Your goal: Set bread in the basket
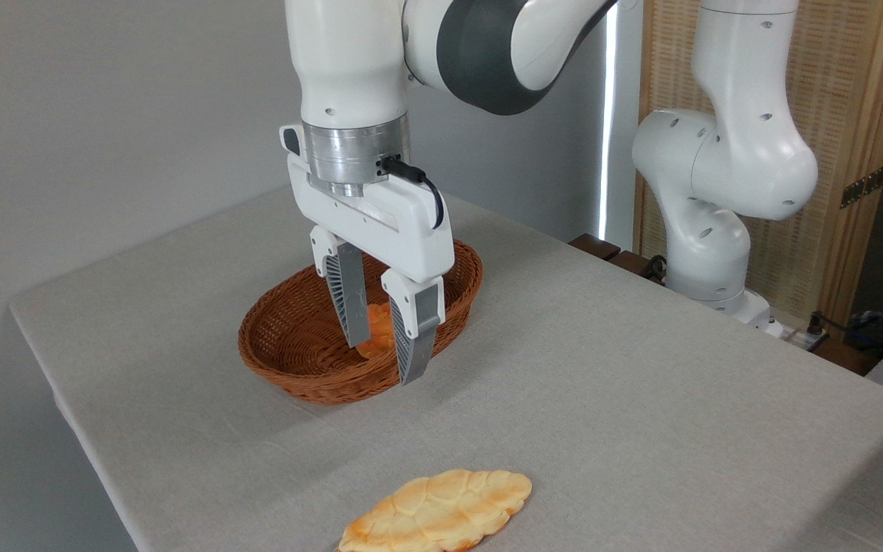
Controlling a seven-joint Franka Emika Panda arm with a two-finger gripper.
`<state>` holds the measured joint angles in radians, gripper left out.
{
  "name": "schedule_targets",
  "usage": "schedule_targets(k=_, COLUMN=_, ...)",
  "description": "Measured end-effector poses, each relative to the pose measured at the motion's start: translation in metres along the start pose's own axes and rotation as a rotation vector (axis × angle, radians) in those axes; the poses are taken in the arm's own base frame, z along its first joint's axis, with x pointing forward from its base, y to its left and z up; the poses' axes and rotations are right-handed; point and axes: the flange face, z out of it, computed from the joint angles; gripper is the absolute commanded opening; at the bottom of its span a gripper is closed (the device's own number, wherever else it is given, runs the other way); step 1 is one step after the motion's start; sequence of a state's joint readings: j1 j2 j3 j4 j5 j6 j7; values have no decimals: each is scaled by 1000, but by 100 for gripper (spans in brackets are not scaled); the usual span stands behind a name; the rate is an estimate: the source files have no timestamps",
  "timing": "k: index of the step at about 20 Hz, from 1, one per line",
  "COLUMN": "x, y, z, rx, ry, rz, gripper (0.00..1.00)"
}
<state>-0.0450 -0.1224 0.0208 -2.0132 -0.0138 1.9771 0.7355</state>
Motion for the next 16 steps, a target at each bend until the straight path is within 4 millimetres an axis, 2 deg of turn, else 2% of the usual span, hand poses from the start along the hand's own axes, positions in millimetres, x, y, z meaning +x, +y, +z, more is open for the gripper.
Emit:
schedule_targets(k=1, x=2, y=-2, z=-6, rx=8, ry=9, rz=-1, gripper=100)
schedule_targets(k=16, x=2, y=-3, z=-5, rx=7, ry=7, rz=-1, gripper=100)
